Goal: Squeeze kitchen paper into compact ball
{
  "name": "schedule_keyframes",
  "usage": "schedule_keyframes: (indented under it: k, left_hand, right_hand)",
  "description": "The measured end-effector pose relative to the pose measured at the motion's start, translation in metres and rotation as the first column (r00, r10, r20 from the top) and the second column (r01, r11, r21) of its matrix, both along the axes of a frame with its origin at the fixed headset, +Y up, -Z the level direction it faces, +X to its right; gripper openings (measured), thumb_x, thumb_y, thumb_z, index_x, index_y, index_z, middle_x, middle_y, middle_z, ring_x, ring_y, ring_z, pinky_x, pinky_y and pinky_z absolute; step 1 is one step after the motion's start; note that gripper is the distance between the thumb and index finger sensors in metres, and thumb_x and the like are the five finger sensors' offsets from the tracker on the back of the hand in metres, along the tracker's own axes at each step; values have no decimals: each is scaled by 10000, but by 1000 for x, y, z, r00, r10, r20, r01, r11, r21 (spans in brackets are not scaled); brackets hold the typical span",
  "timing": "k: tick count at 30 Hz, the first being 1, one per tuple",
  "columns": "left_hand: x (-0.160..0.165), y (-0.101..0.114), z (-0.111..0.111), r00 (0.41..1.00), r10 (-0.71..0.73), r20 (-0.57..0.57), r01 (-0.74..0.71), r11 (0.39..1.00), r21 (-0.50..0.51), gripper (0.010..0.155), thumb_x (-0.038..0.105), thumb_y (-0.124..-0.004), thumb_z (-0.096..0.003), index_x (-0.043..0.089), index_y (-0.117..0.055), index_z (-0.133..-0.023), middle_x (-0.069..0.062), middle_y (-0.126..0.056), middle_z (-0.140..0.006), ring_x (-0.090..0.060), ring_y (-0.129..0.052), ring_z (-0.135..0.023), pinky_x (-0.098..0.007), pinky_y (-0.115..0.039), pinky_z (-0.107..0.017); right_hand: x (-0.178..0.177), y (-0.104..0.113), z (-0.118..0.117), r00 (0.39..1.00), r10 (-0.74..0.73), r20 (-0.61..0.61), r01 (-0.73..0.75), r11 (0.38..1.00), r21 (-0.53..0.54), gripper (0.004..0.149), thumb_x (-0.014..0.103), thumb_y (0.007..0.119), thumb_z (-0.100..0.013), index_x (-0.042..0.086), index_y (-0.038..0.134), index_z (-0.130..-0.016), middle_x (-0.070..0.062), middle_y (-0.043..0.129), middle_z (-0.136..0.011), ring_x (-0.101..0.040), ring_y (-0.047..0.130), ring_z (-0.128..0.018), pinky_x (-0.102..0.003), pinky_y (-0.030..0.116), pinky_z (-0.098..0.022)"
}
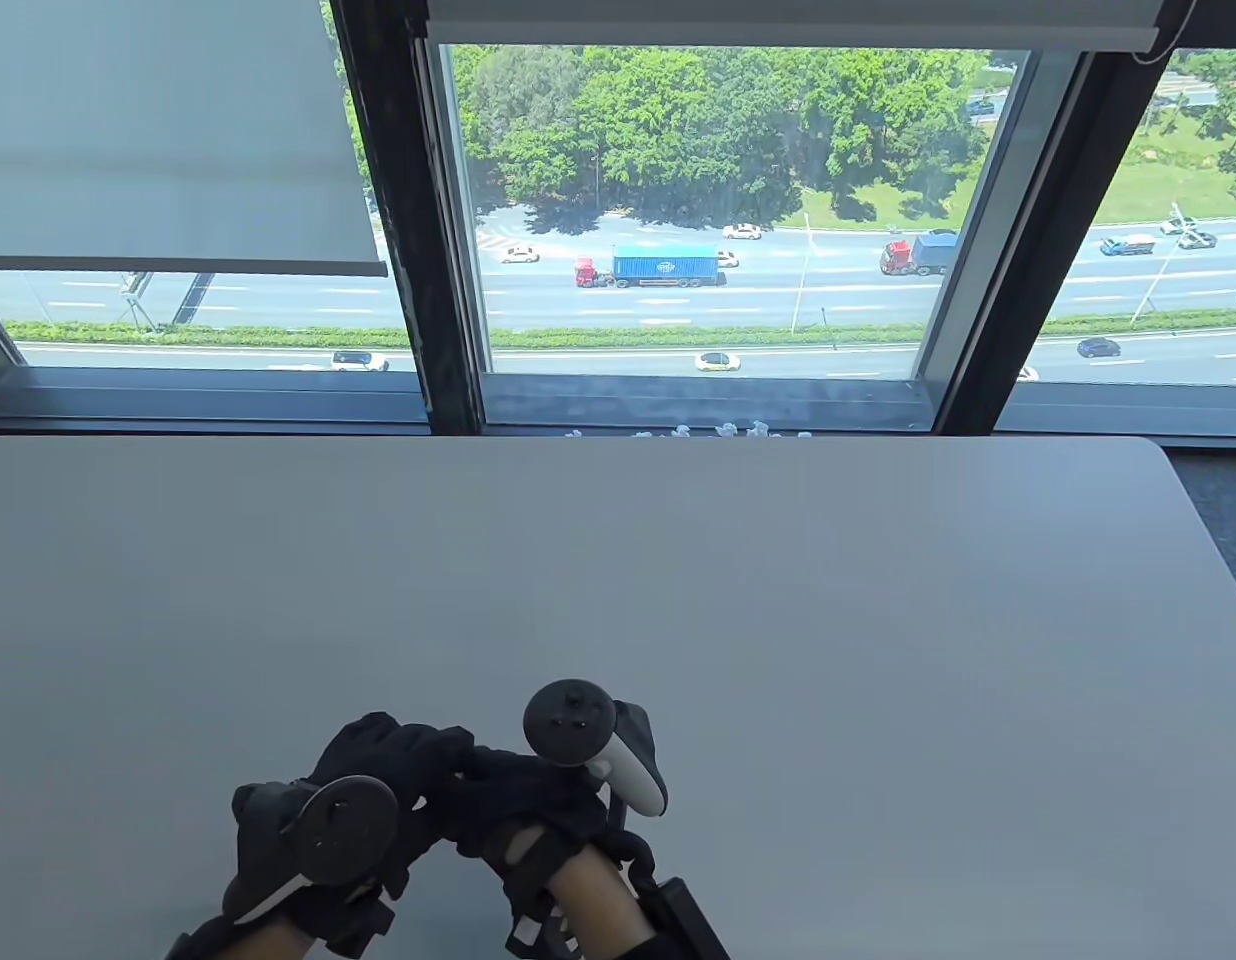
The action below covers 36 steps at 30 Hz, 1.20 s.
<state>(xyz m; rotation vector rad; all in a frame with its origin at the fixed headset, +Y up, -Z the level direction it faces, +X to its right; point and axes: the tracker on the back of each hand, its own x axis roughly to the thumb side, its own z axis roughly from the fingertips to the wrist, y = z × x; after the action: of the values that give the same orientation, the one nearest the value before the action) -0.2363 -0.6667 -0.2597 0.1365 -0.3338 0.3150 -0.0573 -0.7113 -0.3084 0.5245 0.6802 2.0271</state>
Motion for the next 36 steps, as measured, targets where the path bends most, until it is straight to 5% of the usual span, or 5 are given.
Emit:
schedule_keyframes:
  k: [6, 17, 24, 29, 36]
  left_hand:
    - [-4, -6, -9, 999, 32, 1, -32, 993, -111, 839, 639, -876, -423, 499, -416, -1111, 158, -510, -1209, -104, -646, -1114, -566, -526, -888]
    - [-20, -8, -17, 989, 134, -63, -142, 976, -167, 793, 692, -775, -458, 520, -382, -1125, 131, -458, -1244, -145, -577, -1163, -577, -451, -898]
    - [-22, -7, -17, 990, 42, -131, -57, 992, -115, 791, 739, -756, -439, 594, -373, -1116, 255, -304, -1301, -53, -305, -1285, -522, -249, -944]
    - [-32, -7, -24, 978, 70, -199, -100, 984, -148, 806, 767, -732, -435, 630, -320, -1114, 305, -151, -1295, -8, -108, -1273, -498, -112, -931]
    - [-49, -4, -28, 953, 103, -286, -151, 977, -152, 803, 764, -720, -448, 640, -285, -1113, 311, -92, -1286, -10, -37, -1257, -493, -61, -916]
  right_hand:
    - [29, -6, -24, 937, 207, 282, -246, 963, 109, 542, 626, 584, -598, 271, 658, -1001, 19, 790, -967, -253, 876, -872, -610, 535, -749]
    - [12, -67, -31, 369, 853, 370, -930, 335, 155, 570, 706, 490, -558, 527, 330, -1075, 18, 256, -1202, -370, 333, -1156, -646, 389, -775]
    - [23, -62, -36, 445, 844, 298, -893, 443, 78, 760, 761, 488, -522, 458, 117, -1111, -29, 145, -1197, -403, 256, -1148, -666, 352, -764]
    - [62, -5, -39, 709, 600, 372, -677, 726, 119, 778, 751, 504, -518, 482, 46, -1086, -7, -24, -1157, -391, 50, -1117, -654, 236, -758]
    - [132, 45, -22, 790, 338, 510, -502, 835, 224, 737, 723, 517, -535, 517, 67, -1081, 39, -71, -1139, -351, -71, -1084, -645, 131, -732]
